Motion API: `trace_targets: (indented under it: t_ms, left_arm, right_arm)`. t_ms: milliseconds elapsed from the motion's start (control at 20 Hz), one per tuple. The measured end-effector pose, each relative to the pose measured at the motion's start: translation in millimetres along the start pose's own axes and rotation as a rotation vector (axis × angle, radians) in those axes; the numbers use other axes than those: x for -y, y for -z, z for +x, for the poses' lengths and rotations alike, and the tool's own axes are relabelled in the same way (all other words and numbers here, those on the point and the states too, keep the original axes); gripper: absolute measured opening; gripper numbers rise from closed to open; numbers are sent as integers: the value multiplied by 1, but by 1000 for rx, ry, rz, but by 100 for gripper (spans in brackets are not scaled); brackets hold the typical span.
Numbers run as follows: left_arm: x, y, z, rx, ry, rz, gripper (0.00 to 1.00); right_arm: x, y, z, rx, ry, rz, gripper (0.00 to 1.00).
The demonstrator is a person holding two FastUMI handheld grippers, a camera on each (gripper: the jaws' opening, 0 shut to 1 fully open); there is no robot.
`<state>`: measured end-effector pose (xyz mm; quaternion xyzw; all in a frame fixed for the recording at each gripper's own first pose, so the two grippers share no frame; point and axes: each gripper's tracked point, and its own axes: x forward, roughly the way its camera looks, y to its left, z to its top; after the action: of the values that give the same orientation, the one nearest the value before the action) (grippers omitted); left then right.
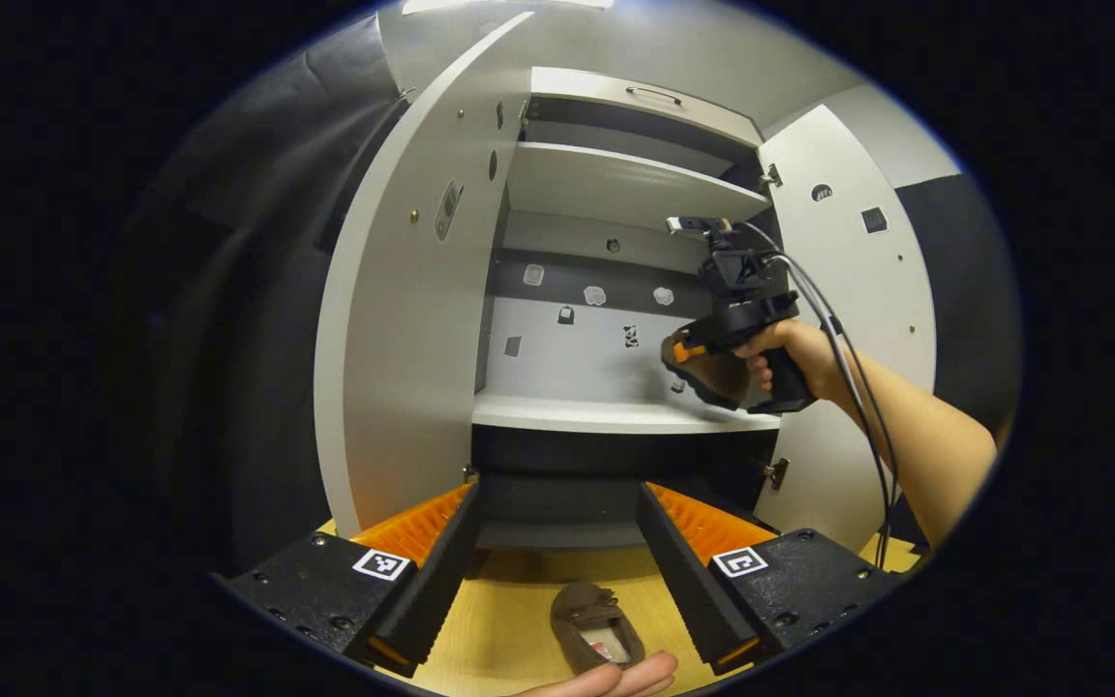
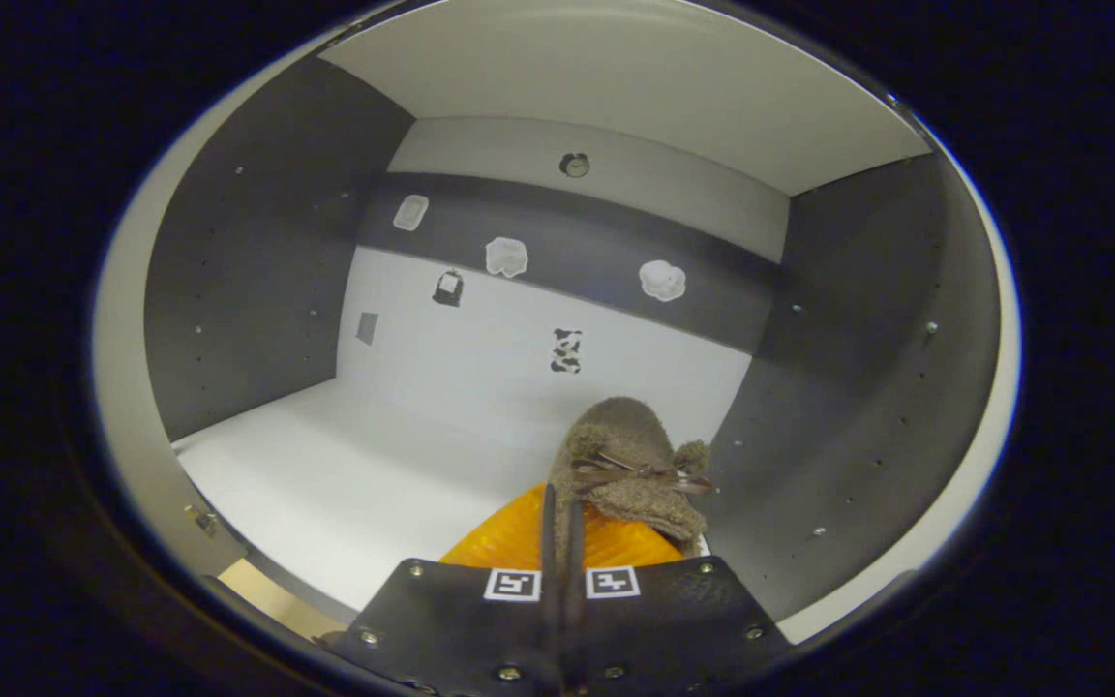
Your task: Grab one shoe with the right hand and put it into the shoe cabinet, grab the other shoe with the left hand and put it into the shoe cabinet; then close the right door with the right hand and the left door with the left hand.
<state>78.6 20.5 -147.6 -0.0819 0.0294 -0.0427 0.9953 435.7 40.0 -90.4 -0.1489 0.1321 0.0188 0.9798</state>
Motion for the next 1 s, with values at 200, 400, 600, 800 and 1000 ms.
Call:
trace_targets:
  t_ms: [200,400,600,800,1000]
  left_arm:
    - [2,5,2,-8,-2,10,98]
    - [7,15,6,-32,7,4,98]
    - [1,31,10,-55,-29,36,98]
    - [5,60,15,-114,-7,-7,98]
    - [6,100,19,-202,11,-27,98]
  right_arm:
    - [-1,13,21,-28,31,-45,6]
    - [1,15,24,-41,35,-33,17]
    - [-7,13,11,-52,-34,84,56]
    - [7,-14,-15,47,-22,145,70]
    - [19,-39,-65,137,-32,208,73]
